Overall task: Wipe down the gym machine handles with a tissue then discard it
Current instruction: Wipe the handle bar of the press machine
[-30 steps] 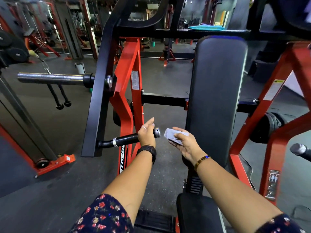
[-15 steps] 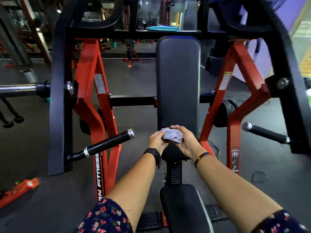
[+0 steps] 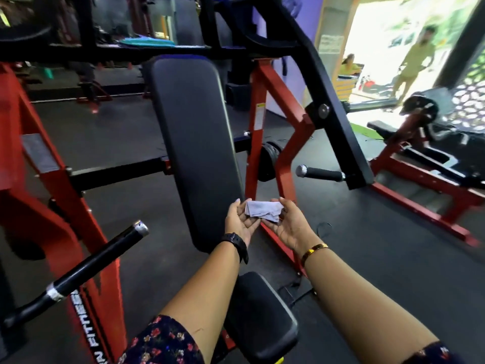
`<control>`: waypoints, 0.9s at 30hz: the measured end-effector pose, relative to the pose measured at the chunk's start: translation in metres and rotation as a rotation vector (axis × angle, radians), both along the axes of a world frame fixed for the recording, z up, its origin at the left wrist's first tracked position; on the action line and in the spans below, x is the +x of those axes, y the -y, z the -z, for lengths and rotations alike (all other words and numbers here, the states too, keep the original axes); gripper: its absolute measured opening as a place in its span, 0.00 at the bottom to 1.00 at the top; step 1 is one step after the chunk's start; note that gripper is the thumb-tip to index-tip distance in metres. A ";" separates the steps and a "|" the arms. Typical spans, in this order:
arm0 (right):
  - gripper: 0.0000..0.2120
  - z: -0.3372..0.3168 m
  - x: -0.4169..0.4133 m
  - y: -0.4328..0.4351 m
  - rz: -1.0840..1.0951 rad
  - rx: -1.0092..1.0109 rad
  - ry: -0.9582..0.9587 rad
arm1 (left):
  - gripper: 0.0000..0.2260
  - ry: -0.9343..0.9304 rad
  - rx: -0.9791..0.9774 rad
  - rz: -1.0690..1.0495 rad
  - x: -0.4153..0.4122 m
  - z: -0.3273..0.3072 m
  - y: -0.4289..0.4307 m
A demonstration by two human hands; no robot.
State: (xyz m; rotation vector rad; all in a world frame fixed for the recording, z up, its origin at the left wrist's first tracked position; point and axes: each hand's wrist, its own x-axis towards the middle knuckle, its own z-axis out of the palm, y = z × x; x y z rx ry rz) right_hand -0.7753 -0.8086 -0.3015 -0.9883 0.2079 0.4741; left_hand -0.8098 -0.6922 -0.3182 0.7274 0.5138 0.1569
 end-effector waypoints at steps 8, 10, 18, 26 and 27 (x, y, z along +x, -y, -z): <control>0.13 0.007 -0.012 0.058 0.190 -0.028 0.025 | 0.17 -0.002 -0.043 0.186 0.011 0.008 0.053; 0.12 0.009 -0.008 0.073 0.206 -0.005 0.034 | 0.17 0.004 -0.041 0.208 0.016 0.006 0.064; 0.09 0.014 0.005 0.114 0.270 -0.010 0.058 | 0.16 0.005 -0.055 0.244 0.041 0.011 0.111; 0.09 0.015 0.047 0.169 0.262 0.024 0.048 | 0.19 0.017 -0.051 0.193 0.077 0.009 0.168; 0.09 0.016 0.054 0.178 0.250 0.029 0.045 | 0.20 0.018 -0.049 0.184 0.082 0.008 0.176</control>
